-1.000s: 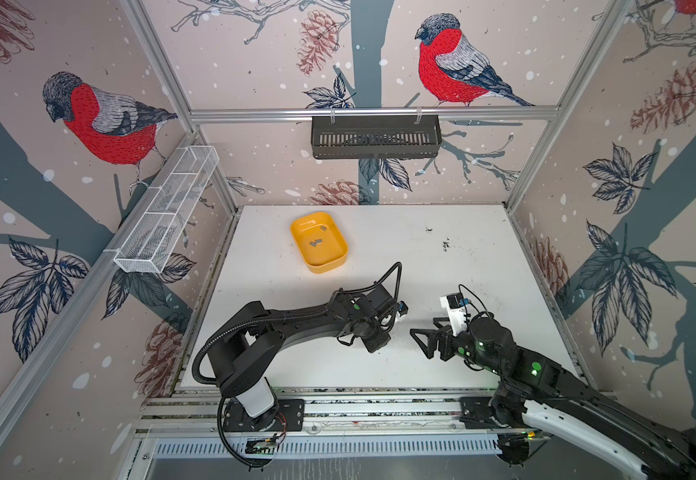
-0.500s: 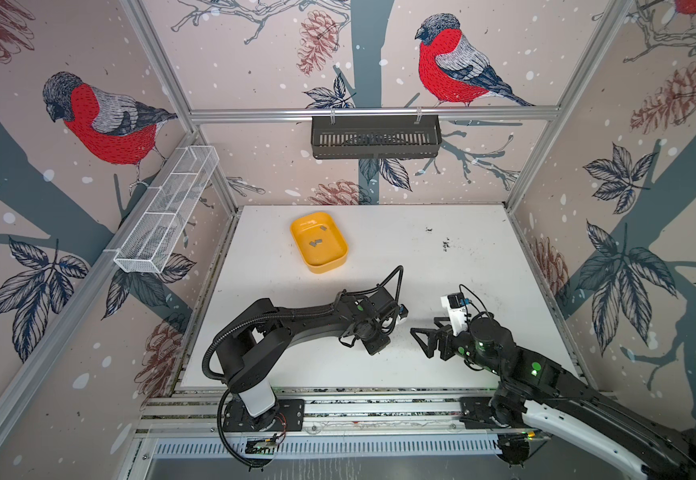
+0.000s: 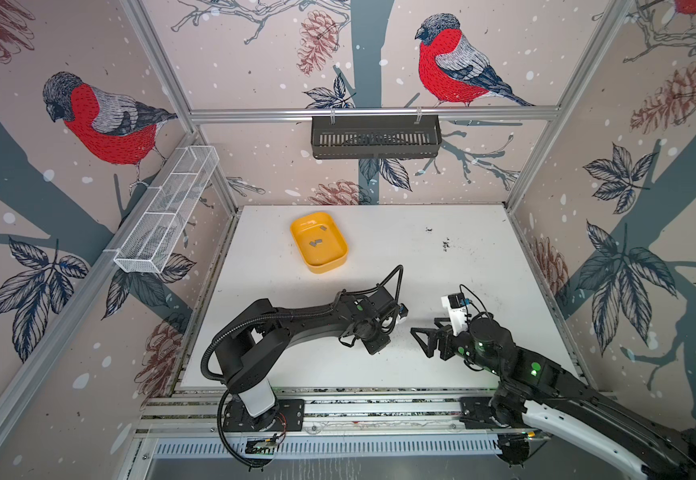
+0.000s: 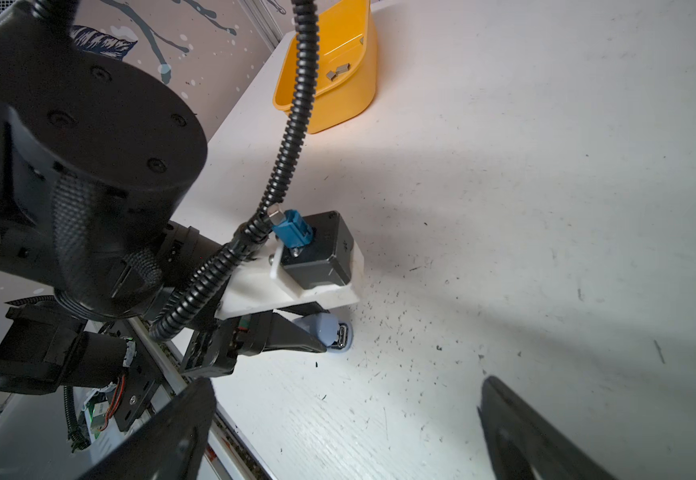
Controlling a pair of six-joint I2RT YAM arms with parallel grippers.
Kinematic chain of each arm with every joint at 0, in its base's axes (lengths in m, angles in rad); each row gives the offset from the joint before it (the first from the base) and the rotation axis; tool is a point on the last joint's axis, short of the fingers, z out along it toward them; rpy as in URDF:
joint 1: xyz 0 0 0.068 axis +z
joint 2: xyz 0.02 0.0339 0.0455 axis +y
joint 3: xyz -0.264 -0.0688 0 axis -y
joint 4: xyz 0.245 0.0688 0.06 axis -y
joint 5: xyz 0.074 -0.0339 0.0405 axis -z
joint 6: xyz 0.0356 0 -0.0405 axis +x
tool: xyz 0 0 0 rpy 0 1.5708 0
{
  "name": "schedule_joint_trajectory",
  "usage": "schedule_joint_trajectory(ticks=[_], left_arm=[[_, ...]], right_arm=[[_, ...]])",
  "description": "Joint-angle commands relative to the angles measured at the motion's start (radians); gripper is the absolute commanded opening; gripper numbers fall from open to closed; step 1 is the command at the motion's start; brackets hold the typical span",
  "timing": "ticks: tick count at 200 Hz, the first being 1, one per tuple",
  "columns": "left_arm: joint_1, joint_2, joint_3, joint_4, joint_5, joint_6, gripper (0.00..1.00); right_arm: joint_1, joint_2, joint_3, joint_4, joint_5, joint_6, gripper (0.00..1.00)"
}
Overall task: Load the staples into the stapler
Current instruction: 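Lift the stapler with the left gripper toward the right gripper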
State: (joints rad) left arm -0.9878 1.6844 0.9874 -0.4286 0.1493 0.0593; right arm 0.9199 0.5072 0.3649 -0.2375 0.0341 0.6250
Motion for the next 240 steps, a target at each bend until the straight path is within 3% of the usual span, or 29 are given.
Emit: schedule_joint_trajectory(ticks=[1,47,106,125,169,202,240], left_arm=[[-0.002,-0.024,0.004,0.011,-0.006,-0.008,0.16],[0.027,-0.147,-0.002,0.064,0.001,-0.149,0.12],[0.093,-0.400,-0.194,0.312,-0.001,-0.352,0.10],[0.100,-0.480,-0.239,0.365,-0.017,-0.365,0.08],[0.112,-0.625,-0.292,0.436,-0.047,-0.316,0.06],[0.117,-0.669,-0.330,0.480,-0.026,-0.280,0.03],[0.118,-0.675,-0.352,0.546,0.029,-0.293,0.02]], right_arm=[[0.000,-0.001,0.002,-0.001,0.031,0.016,1.00],[-0.026,0.005,0.009,0.042,0.087,0.095,0.99],[-0.133,0.122,0.056,0.200,-0.031,0.171,0.89],[-0.163,0.203,0.091,0.249,-0.113,0.171,0.82],[-0.153,0.399,0.205,0.261,-0.167,0.136,0.65],[-0.053,0.474,0.260,0.263,-0.042,0.123,0.58],[-0.038,0.490,0.249,0.340,0.007,0.163,0.55]])
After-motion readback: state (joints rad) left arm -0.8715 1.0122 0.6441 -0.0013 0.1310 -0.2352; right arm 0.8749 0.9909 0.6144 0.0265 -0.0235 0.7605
